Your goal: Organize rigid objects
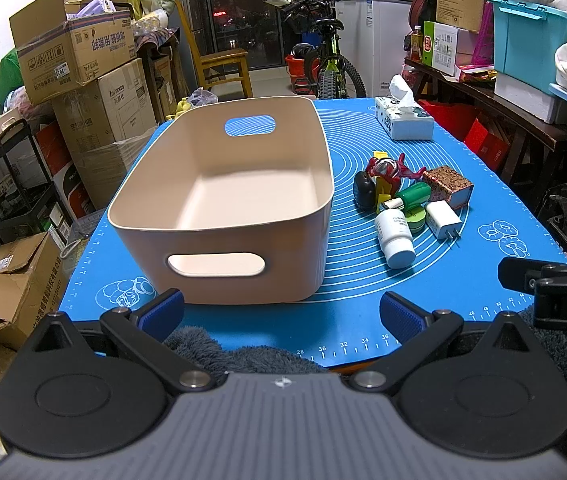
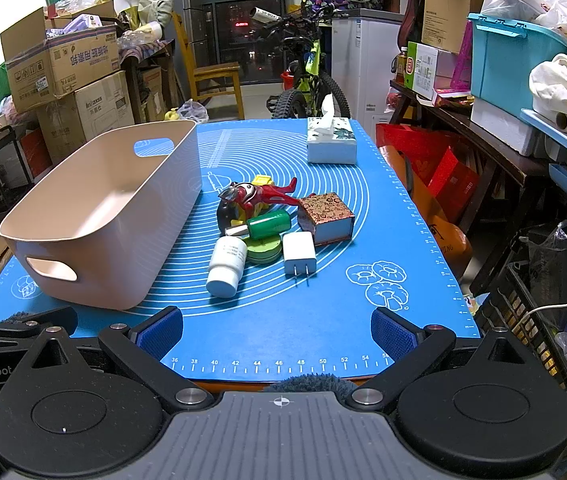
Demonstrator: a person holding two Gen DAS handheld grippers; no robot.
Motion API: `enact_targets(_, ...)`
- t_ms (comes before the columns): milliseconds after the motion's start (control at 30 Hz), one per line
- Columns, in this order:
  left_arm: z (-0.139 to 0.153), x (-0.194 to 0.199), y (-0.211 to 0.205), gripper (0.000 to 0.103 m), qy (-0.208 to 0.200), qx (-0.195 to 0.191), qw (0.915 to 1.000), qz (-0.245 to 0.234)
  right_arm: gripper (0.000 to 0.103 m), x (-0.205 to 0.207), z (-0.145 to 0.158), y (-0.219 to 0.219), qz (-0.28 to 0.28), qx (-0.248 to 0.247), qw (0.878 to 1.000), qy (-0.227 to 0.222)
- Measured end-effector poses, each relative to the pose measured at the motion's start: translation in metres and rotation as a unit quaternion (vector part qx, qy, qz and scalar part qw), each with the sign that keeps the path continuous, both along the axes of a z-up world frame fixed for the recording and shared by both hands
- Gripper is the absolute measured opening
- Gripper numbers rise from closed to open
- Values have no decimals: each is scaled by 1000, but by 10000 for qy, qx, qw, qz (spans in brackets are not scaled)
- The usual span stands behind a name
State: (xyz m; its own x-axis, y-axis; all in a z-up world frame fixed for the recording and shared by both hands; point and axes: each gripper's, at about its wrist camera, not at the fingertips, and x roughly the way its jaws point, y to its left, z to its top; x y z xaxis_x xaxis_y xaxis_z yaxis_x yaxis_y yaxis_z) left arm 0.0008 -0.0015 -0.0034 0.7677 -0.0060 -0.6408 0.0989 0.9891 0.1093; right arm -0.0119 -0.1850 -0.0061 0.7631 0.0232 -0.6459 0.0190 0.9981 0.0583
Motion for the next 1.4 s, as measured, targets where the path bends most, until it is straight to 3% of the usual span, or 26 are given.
enact_targets(767, -2, 1, 1, 103, -43, -35, 10000, 56, 100, -2, 5, -2, -58, 41, 9998, -166)
enact_targets(1033, 29, 12, 16, 103, -303, -1, 9994, 164, 100, 7, 31, -1, 22, 4, 9990, -448)
enact_targets(1400, 75, 65, 68, 103, -315, -70, 9973, 653, 100, 53, 46, 10, 136, 122, 9987, -485)
